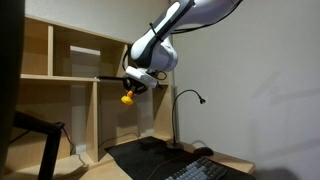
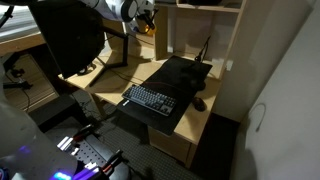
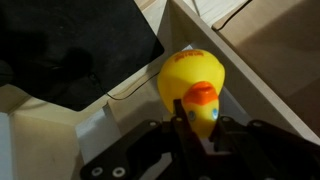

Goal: Place the rubber duck on the top shelf

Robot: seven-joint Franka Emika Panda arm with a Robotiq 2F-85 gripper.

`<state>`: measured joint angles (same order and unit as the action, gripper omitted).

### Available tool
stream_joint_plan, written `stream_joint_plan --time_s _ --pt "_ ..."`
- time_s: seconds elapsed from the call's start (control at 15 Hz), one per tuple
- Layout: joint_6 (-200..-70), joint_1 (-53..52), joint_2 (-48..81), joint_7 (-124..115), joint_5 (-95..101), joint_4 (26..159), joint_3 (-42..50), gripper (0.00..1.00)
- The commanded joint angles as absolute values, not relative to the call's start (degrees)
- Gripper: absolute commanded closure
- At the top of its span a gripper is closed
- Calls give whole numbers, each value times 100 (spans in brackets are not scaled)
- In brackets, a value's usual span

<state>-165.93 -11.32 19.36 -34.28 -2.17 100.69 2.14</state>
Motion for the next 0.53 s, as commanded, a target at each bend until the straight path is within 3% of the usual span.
stream_joint_plan --time_s 0.0,0.27,0.47 --pt "-16622 -1283 2027 -3587 47 9704 344 94" --pt "-17321 -1193 2033 -3765 -500 9049 -27 94" --pt "-16908 -1729 2689 -4767 -100 7770 561 94"
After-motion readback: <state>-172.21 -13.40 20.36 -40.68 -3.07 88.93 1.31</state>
